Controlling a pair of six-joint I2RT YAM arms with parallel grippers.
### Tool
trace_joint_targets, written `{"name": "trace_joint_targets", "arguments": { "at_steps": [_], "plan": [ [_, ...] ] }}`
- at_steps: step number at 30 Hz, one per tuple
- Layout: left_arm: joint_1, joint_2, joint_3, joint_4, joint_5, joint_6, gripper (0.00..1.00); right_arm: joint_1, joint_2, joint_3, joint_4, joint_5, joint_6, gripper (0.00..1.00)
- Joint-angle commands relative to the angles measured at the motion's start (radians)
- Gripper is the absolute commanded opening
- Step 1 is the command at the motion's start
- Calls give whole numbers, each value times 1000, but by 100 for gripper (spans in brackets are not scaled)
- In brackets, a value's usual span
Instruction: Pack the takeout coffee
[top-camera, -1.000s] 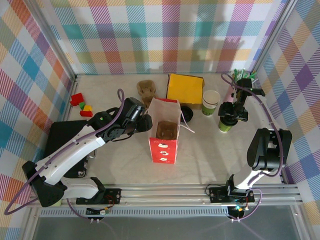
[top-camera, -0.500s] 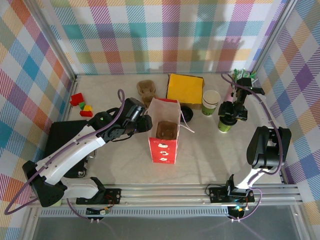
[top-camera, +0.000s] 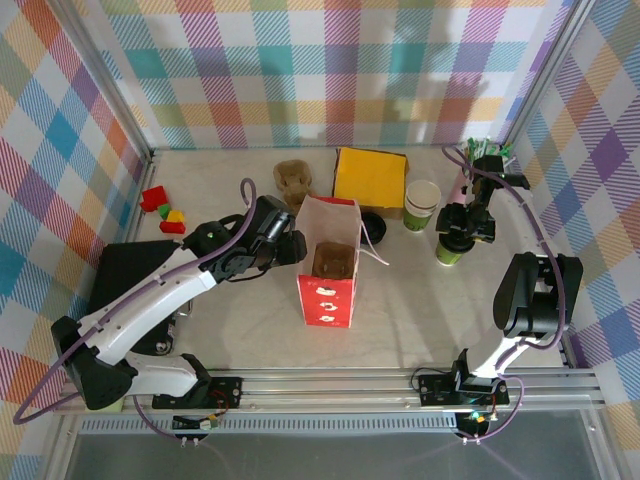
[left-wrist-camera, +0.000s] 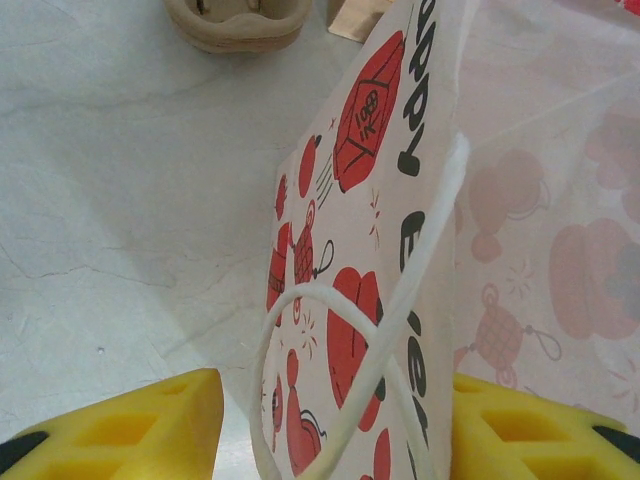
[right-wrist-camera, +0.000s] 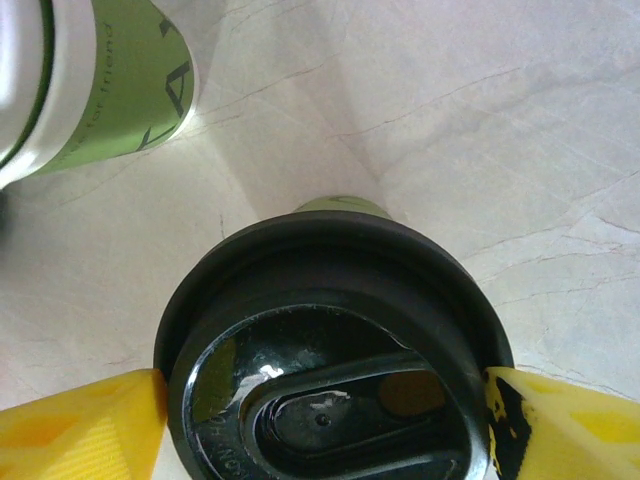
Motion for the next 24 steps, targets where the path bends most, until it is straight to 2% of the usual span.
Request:
{"name": "trace_joint_targets", "arguments": {
  "at_steps": [1,24],
  "plan": [
    [12,0,2,-6,4,-12,53,-7,-22,32,-46,-19,-13,82],
    [12,-7,-15,-5,3,-12,53,-7,-13,-12,9,-24,-1,81]
  ]
}}
